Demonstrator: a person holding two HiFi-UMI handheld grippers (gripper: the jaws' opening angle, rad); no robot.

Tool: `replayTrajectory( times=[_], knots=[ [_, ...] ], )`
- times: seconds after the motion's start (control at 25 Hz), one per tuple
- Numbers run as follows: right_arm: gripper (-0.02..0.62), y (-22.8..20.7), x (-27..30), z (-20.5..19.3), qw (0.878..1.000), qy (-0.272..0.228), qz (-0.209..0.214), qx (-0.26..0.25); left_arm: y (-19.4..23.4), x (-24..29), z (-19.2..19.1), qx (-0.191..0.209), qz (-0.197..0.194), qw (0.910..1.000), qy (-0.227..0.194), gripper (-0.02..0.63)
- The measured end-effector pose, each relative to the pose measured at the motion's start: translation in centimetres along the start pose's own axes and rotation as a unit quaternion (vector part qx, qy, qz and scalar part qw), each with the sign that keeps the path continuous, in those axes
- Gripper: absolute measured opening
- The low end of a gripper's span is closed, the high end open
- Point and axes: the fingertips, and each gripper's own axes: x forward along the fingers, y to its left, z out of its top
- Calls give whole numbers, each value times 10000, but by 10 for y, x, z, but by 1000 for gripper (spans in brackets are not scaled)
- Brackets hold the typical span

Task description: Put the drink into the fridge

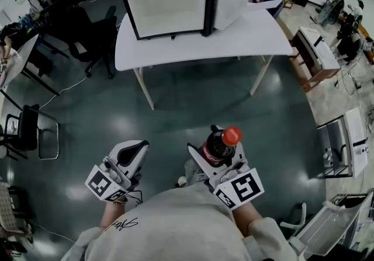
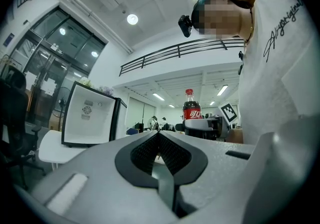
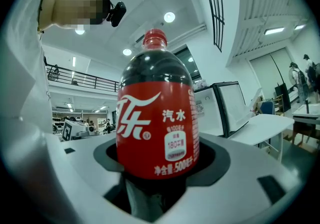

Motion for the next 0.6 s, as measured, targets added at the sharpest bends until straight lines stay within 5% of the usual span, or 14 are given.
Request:
replayTrajectory(
  times=[0.6],
  knots=[
    [314,-49,60,15,9991,-2,422,-1,53,49,8,90,275,9996,-43,3]
  ],
)
